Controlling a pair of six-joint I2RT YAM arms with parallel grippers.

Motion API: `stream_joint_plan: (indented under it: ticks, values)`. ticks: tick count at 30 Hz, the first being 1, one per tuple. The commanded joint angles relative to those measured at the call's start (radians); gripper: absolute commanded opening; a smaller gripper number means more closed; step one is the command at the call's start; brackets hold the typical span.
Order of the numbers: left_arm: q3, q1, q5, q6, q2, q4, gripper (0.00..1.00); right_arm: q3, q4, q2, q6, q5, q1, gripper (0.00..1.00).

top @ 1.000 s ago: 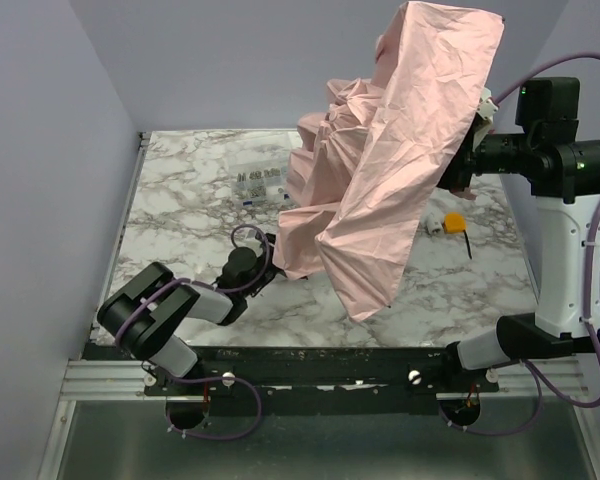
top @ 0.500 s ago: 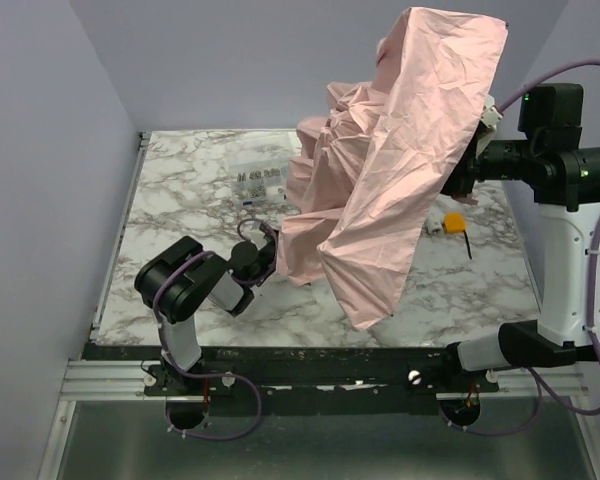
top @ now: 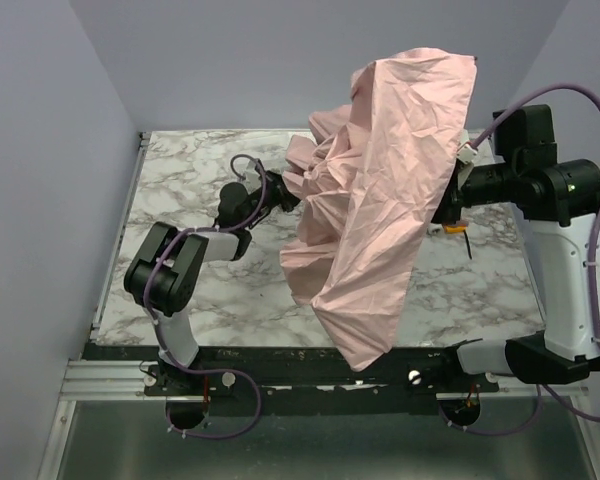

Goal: Put away the umbrella

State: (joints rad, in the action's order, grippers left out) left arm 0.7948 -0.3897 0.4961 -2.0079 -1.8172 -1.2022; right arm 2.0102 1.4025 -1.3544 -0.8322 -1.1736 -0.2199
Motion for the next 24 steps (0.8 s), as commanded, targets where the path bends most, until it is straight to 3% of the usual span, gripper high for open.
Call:
stream_joint_plan:
  ticks: [1,6,7,10,15,21,24]
  values:
    - [0.133,0.007,0.202,0.163,-0.013,0.215,0.00,-0.031,0.016,0.020,-0.042,0.033,-0.049,0.00]
    - [0.239,0.007,0.322,0.219,-0.056,0.222,0.00,-0.137,0.017,0.015,-0.087,0.139,-0.142,0.00]
    - [0.283,0.025,0.373,0.252,-0.063,0.186,0.00,-0.236,0.018,0.028,-0.131,0.244,-0.167,0.00]
    - [0.311,0.057,0.406,0.364,-0.032,0.216,0.00,-0.319,0.016,0.060,-0.169,0.296,-0.169,0.01]
    - [0.365,0.059,0.459,0.518,0.003,0.282,0.00,-0.477,0.016,0.085,-0.263,0.312,-0.172,0.01]
    - [0.352,0.048,0.486,0.571,-0.002,0.279,0.00,-0.645,0.008,0.081,-0.425,0.283,-0.171,0.01]
    - [0.355,0.048,0.482,0.665,-0.013,0.386,0.00,-0.726,-0.025,0.104,-0.508,0.258,-0.171,0.01]
